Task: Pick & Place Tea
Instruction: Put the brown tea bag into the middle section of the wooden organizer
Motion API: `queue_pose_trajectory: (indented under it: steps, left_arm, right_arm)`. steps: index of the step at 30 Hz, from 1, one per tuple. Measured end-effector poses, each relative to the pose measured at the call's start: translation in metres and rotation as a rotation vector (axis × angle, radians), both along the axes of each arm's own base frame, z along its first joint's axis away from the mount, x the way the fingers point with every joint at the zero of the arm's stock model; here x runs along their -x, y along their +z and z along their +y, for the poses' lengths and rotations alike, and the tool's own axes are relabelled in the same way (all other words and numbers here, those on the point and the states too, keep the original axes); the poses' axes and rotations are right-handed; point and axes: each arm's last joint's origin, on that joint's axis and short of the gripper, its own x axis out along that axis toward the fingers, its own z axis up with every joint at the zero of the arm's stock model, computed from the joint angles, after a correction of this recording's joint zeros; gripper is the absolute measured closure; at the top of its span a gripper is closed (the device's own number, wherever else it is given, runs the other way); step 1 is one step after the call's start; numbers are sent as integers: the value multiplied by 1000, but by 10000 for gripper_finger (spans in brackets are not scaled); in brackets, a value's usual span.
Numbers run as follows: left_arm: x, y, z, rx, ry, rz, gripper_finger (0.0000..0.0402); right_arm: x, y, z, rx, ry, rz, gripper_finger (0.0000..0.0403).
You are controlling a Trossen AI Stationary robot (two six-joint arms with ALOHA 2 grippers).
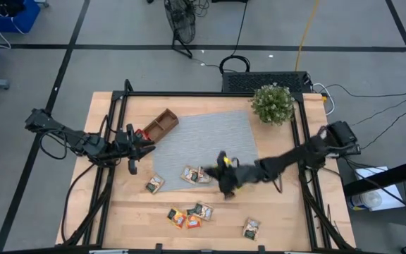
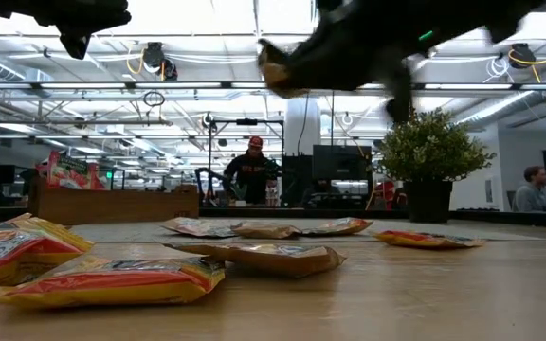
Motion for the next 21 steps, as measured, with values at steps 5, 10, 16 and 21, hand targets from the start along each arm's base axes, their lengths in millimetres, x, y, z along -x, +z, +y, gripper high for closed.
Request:
queue_pose_trajectory:
  steps: [5, 10, 16, 21]
  left_arm:
    - [0, 1, 0, 1, 1, -5, 309]
    - [-4, 7, 2, -18, 58, -62, 309]
    - [-7, 4, 4, 52, 101, -59, 309]
    - [-23, -11, 10, 39, 213, 41, 309]
  right_arm:
    - [-25, -15, -53, 130, -126, -108, 403]
    - [-40, -35, -90, 307, -201, -153, 403]
    - [-63, -42, -110, 447, -236, -176, 403]
    - [-77, -36, -114, 452, -251, -210, 403]
